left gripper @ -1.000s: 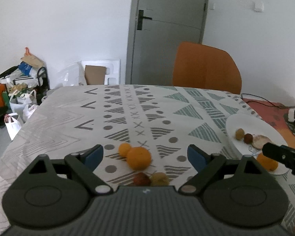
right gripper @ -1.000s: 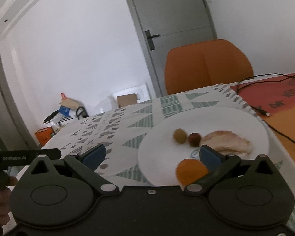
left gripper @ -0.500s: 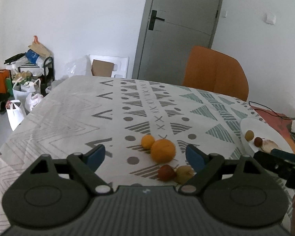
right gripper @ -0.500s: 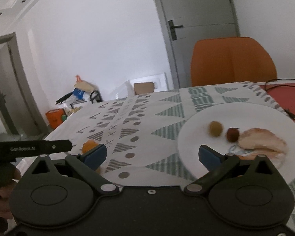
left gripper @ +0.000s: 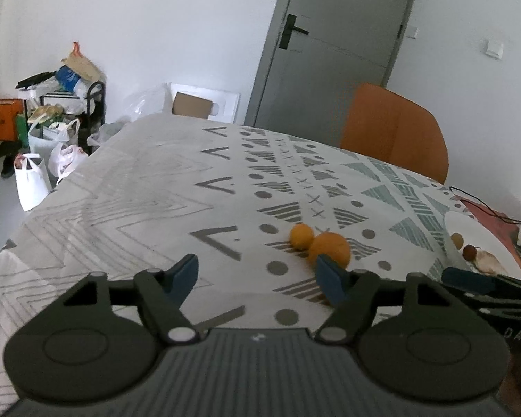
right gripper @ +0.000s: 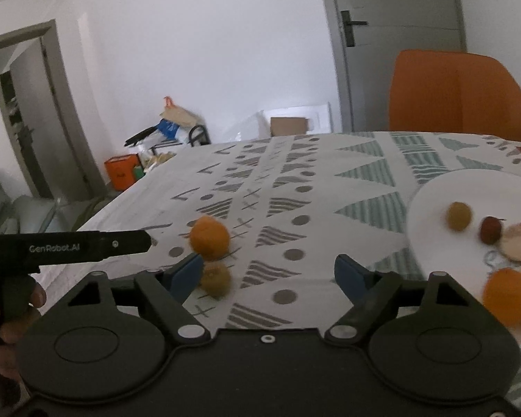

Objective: Organize fruits
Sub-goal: 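Grasp a small red-brown fruit with the left tool while the right tool grasps a yellow-brown fruit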

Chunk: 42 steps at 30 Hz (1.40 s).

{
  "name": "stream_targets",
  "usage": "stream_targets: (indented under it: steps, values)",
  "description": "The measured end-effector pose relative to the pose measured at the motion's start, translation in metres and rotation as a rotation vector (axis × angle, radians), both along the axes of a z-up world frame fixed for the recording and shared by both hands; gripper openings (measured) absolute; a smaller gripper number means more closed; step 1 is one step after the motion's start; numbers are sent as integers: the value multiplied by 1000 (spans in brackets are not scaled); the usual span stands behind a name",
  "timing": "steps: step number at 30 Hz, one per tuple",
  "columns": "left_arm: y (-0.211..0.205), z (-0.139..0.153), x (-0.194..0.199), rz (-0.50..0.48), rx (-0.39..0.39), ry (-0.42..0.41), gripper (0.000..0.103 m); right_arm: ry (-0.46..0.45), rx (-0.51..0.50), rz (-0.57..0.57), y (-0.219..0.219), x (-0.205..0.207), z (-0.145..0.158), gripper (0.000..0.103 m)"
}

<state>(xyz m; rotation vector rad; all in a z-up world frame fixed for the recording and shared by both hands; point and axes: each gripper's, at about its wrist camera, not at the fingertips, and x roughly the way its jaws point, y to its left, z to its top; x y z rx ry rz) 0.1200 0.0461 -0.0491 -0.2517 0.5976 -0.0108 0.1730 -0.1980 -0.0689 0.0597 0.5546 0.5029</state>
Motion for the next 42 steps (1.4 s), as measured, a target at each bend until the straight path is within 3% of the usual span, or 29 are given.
stream_targets:
  steps: [10,11,12,14,26,39,42]
  values:
    - [19,-5,-4,15,-25,7,71,49,-37,40,27,9,-10,60]
    - [20,-5,-5,16,-28,7,71,59,-41,48,29,10,-12,54]
    - [21,-6,-5,15,-31,8,71,76,-41,60,31,12,-14,38]
    - [22,-5,-4,9,-35,8,71,78,-36,60,32,13,-15,23]
    - [-10,-2,3,-64,-13,-6,71,57,-22,12,5,7,-4,23]
    - [-38,-7,15,-114,-8,28,61,36,5,-39,-20,6,3,23]
    - [-45,-13,20,-127,-15,59,54,24,9,-52,-27,5,6,23]
